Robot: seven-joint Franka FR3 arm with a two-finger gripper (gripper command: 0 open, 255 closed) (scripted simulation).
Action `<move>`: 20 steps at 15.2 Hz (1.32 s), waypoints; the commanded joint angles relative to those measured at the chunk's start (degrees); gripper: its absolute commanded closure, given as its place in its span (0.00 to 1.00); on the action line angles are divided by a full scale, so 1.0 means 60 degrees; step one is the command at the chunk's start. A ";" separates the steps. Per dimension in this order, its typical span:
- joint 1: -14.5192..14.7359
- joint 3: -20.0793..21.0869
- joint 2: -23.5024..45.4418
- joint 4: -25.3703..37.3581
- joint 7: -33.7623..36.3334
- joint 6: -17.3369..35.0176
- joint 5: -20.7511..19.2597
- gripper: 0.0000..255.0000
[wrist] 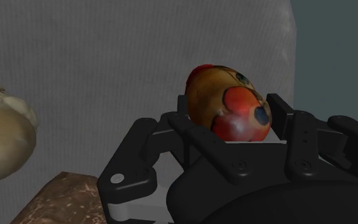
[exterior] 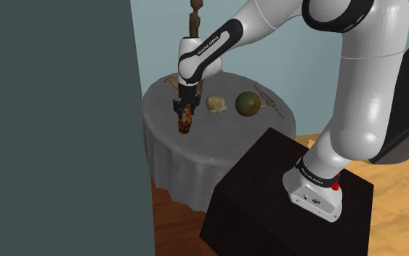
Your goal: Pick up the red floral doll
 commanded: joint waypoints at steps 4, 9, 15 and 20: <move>0.0001 0.0001 0.0016 0.0010 0.0000 -0.0004 0.0000 1.00; -0.0007 0.0000 -0.0183 0.0006 0.0011 -0.0199 -0.0002 1.00; -0.0018 0.0002 -0.0731 0.0075 0.0062 -0.0814 -0.0010 1.00; -0.0027 0.0002 -0.1151 0.0188 0.0104 -0.1345 -0.0017 1.00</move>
